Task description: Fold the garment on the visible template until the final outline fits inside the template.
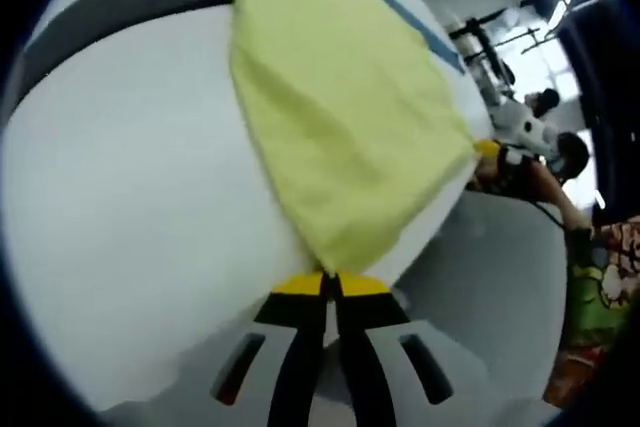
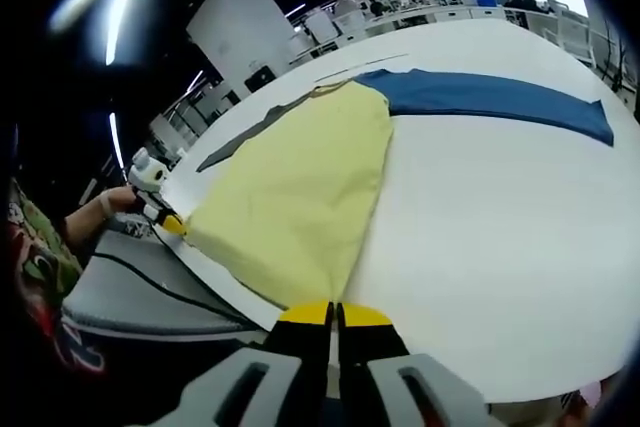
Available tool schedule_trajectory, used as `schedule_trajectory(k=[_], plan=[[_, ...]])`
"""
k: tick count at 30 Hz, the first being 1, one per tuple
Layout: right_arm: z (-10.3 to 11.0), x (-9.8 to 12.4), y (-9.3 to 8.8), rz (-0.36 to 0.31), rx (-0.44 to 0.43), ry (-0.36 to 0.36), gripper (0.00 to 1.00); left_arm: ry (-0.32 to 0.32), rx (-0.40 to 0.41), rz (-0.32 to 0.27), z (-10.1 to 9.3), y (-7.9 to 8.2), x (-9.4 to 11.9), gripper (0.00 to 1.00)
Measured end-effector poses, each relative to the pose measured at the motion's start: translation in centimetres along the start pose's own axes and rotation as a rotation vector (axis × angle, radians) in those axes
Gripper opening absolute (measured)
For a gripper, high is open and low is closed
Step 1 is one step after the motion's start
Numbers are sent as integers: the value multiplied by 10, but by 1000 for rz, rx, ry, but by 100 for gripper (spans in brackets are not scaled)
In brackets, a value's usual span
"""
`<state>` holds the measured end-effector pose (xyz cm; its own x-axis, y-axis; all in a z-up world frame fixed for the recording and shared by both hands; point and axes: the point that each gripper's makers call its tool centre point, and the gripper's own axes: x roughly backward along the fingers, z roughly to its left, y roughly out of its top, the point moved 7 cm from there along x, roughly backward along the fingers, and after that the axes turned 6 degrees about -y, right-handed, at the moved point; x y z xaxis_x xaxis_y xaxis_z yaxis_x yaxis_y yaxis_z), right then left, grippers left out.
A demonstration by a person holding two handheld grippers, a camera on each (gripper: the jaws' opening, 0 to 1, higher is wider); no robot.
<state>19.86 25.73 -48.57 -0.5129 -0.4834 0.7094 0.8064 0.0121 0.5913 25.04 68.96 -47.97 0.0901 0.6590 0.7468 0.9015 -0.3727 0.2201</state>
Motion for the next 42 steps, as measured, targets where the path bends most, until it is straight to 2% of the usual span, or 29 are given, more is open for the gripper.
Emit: schedule_trajectory(k=[2, 4, 5, 7, 10, 13, 16, 17, 24, 29, 30, 32, 34, 35, 40, 42], plan=[[0, 0, 0, 0, 2, 1, 0, -19, -24, -15, -1, 0, 2, 0], [1, 2, 1, -6, -25, 11, 0, -45, 9, -44, -2, 1, 7, 0], [2, 3, 4, -19, -61, 25, 0, -90, 59, -83, -5, 5, 10, 0], [4, 7, 9, -38, -115, 59, 0, -146, 106, -154, -9, 12, 17, 0], [2, 12, 21, -104, -169, 75, 0, -195, 155, -265, -9, 25, 29, 0], [-2, 13, 35, -178, -261, 96, 0, -161, 168, -332, 2, 36, 35, 0], [-10, 7, 44, -213, -339, 106, 0, -119, 166, -348, 12, 43, 32, 0], [-12, 5, 44, -206, -344, 105, 0, -119, 163, -354, 12, 45, 30, 0], [-19, -10, 42, -160, -332, 61, 0, -62, 139, -304, 17, 46, 16, 0], [-17, -3, 31, -95, -336, 62, 0, -75, 129, -197, 11, 30, 17, 0], [-16, 1, 24, -65, -337, 64, 0, -90, 159, -154, 11, 23, 16, 0], [-16, 3, 14, -13, -351, 63, 0, -89, 161, -105, 12, 14, 13, 0], [-17, 2, 5, 19, -339, 56, 0, -64, 146, -70, 16, 9, 8, 0], [-18, 1, 2, 34, -341, 47, 0, -54, 128, -75, 16, 9, 6, 0], [-17, 0, -3, 21, -352, 44, 0, -26, 106, -57, 13, 11, 1, 0], [-17, -1, -4, 24, -355, 44, 0, -14, 82, -20, 13, 9, 2, 0]])
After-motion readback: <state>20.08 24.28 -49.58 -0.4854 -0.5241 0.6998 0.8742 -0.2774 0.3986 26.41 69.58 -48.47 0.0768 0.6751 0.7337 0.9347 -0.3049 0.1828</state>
